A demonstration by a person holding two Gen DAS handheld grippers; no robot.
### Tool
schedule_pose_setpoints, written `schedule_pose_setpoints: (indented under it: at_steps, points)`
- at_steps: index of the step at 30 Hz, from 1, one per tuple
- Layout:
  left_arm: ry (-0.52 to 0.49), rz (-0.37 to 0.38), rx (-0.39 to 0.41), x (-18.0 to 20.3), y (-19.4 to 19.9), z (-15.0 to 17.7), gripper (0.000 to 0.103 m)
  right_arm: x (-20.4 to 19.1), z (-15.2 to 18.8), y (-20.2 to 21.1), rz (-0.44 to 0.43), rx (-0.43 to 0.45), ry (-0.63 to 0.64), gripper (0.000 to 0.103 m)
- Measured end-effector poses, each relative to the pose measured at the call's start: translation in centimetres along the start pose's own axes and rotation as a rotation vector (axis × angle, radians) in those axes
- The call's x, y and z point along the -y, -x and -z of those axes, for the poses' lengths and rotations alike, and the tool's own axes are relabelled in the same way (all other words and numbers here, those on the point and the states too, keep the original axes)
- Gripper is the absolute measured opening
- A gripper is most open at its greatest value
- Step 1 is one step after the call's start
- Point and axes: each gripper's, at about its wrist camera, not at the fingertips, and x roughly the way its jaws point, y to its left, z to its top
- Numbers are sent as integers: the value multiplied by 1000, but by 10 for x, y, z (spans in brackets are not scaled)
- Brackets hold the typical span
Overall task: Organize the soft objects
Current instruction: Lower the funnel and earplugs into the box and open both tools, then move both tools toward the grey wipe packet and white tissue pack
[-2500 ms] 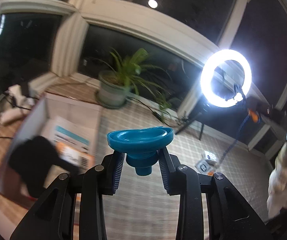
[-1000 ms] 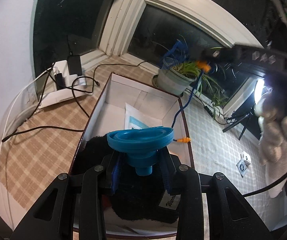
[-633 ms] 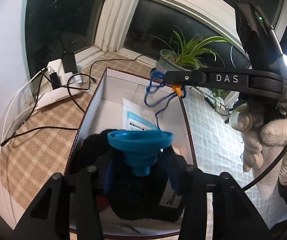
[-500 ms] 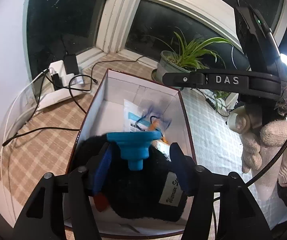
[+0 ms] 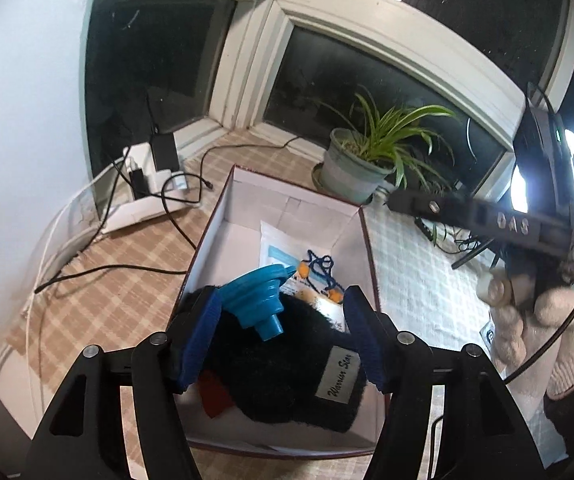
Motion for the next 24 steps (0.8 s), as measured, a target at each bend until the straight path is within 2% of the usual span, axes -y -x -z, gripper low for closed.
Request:
schedule_pose_setpoints:
  at_steps: [8,15,24]
  points:
    - [-38,13,63,35,24,8,63,40,55,70,11,91,-77,57]
    - [-54,67,52,88,22,26,63,95,127,134,87,102,-130,59]
    - [-79,126,-4,165,5,67,63,211,211,213,191,74,-255,59]
